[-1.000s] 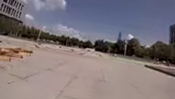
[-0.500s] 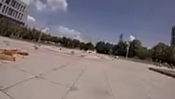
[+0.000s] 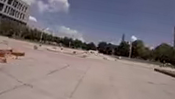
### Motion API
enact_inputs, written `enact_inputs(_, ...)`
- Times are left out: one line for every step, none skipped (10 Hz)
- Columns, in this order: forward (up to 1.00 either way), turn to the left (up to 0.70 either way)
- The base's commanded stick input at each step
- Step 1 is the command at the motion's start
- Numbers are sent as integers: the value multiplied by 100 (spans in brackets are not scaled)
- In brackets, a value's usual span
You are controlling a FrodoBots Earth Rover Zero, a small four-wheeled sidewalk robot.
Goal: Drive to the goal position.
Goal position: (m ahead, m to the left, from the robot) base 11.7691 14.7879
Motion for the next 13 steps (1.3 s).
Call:
enact_inputs(85,0)
enact_inputs(85,0)
enact_inputs(85,0)
enact_inputs(85,0)
enact_inputs(85,0)
enact_inputs(85,0)
enact_inputs(85,0)
enact_inputs(85,0)
enact_inputs(85,0)
enact_inputs(85,0)
enact_inputs(85,3)
enact_inputs(85,16)
enact_inputs(85,33)
